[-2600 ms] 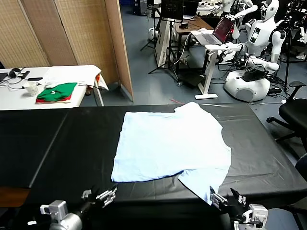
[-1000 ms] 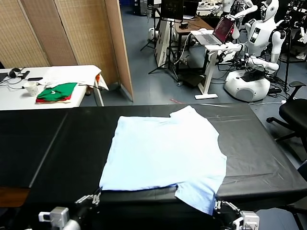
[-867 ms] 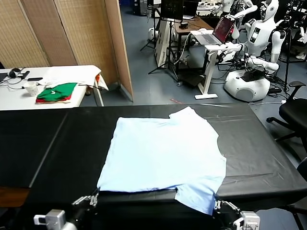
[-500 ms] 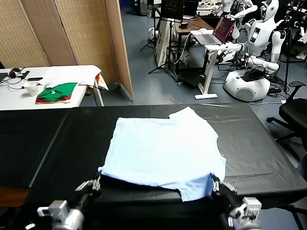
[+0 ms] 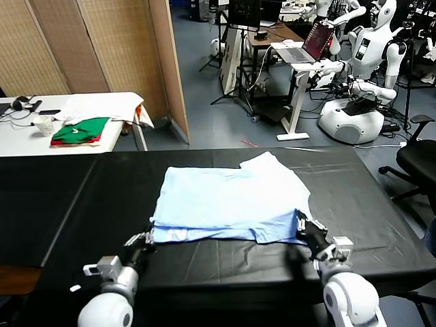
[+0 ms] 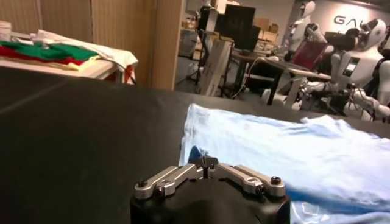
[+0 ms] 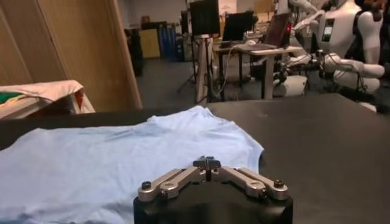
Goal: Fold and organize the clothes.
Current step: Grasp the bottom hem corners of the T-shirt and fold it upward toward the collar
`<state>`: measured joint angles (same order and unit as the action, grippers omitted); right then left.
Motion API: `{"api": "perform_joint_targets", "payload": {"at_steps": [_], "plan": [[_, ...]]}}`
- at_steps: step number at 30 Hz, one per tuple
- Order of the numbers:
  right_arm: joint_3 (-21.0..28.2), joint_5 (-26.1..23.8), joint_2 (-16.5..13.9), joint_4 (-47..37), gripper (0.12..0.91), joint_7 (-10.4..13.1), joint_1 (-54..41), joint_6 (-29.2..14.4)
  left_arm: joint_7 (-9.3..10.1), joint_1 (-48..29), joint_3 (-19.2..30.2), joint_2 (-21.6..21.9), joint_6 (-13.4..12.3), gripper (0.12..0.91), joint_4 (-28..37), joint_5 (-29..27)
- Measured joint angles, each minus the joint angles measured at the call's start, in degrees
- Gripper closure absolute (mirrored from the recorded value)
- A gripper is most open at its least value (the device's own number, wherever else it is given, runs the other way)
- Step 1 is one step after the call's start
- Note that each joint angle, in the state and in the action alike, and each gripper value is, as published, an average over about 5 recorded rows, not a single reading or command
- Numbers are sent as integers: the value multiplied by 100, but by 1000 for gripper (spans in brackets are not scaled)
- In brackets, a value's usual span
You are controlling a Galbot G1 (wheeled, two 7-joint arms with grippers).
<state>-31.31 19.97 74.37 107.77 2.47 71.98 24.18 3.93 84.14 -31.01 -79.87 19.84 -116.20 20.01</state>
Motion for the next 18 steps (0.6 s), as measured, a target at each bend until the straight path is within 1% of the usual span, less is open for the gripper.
{"api": "perform_joint_targets", "payload": {"at_steps": [8,13,15,16,18], "plan": [[54,18,64,-396,885,-41,-193,-44,8,-478,79,171,-31,885,486,-29],[-19,254,63,-306,880,-143,-117,26,-3,-835,235,325,-89,885,795,-78],[-70,278,54,-185,838,-185,-47,104,-7,-1068,344,414,-124,885,974,-92],[-98,265,50,-115,798,-196,-5,148,-10,-1171,392,452,-140,883,1052,-101],[-156,215,44,47,686,-199,90,253,-14,-1275,434,488,-147,850,1128,-115]]}}
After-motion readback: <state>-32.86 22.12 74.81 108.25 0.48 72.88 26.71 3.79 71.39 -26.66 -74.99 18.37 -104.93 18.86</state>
